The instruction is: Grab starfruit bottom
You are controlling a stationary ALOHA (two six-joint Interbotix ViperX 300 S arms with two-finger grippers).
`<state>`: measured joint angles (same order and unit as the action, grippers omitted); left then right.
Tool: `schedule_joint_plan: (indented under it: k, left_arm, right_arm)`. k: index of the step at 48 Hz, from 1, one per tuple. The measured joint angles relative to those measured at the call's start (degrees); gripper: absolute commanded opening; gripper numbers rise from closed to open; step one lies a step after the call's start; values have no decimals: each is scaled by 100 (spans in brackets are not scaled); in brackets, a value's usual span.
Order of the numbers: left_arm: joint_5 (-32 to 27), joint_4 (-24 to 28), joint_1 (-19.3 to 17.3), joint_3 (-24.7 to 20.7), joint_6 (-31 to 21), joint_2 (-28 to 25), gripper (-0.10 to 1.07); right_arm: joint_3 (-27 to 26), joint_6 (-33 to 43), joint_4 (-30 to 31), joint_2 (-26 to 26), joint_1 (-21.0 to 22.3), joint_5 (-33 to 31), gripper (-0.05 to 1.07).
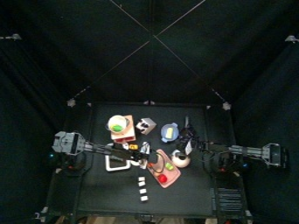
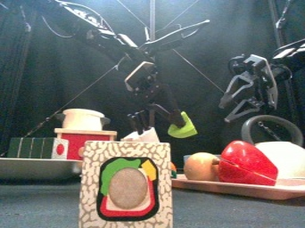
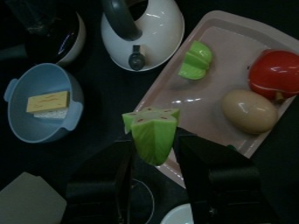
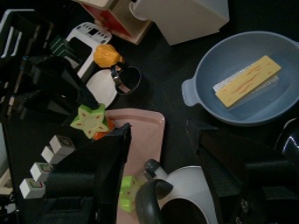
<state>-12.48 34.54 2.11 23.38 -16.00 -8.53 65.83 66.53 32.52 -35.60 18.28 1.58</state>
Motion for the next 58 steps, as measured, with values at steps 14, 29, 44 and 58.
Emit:
schedule_joint_plan:
  k: [14,29,44,58]
  left_arm:
    - [-413,-53,53,571,-123,686,60]
    - [-545,-677,-79,1318,-237,1688,60]
    - [220,-536,-738,2259,-237,2795,60]
    - [694,-545,-923,2953,-255,3858,60]
  right_arm:
    - [-492,0,-1143,-44,-167,-360,88]
    - [-1898,0,-1521,123,-387,-3094,88]
    - [-2848,44,-2593,563,-1345,-3498,88]
    - [-3032,1151,-2874,1494,-1925,-3788,88]
